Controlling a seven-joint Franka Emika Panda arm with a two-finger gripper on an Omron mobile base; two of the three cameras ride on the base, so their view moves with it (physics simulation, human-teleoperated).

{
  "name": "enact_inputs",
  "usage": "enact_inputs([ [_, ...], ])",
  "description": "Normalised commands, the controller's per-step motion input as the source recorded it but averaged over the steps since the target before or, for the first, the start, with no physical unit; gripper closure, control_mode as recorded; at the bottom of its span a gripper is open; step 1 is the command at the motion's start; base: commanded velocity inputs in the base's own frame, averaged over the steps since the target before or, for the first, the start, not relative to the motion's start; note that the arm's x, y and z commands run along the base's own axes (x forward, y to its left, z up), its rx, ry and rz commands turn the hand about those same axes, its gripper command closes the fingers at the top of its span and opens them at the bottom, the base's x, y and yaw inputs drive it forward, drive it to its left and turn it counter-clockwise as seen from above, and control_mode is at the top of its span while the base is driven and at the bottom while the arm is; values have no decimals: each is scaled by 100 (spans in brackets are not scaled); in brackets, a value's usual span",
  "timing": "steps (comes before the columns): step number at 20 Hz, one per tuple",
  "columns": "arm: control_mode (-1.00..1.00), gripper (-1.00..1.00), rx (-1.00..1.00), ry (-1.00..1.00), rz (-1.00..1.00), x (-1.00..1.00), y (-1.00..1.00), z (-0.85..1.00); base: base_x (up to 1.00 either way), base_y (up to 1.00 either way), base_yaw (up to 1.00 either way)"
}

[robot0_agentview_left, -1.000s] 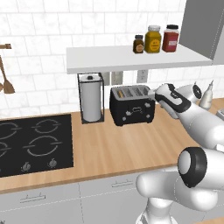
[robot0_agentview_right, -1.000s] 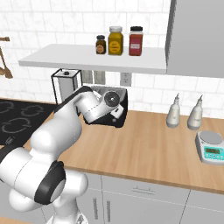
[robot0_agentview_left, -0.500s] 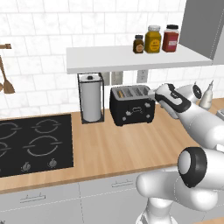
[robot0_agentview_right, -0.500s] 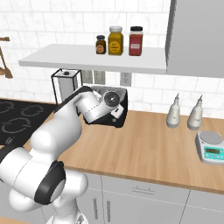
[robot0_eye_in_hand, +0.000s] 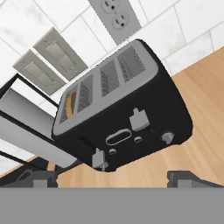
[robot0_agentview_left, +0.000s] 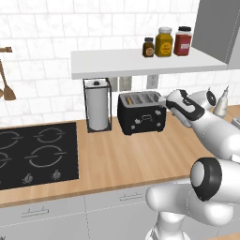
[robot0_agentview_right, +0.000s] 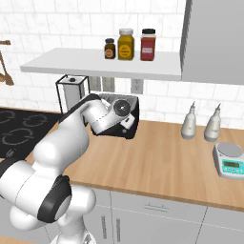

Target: Start the toaster. Once the lever pops up, take the bread to the plate on the dining counter.

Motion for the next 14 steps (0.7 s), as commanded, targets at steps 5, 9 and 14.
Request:
enact_inputs([
  [5,-100,-100,0,0,0,0,0,0,0,0,0],
  [9,-100,-100,0,0,0,0,0,0,0,0,0],
  [14,-100,-100,0,0,0,0,0,0,0,0,0],
])
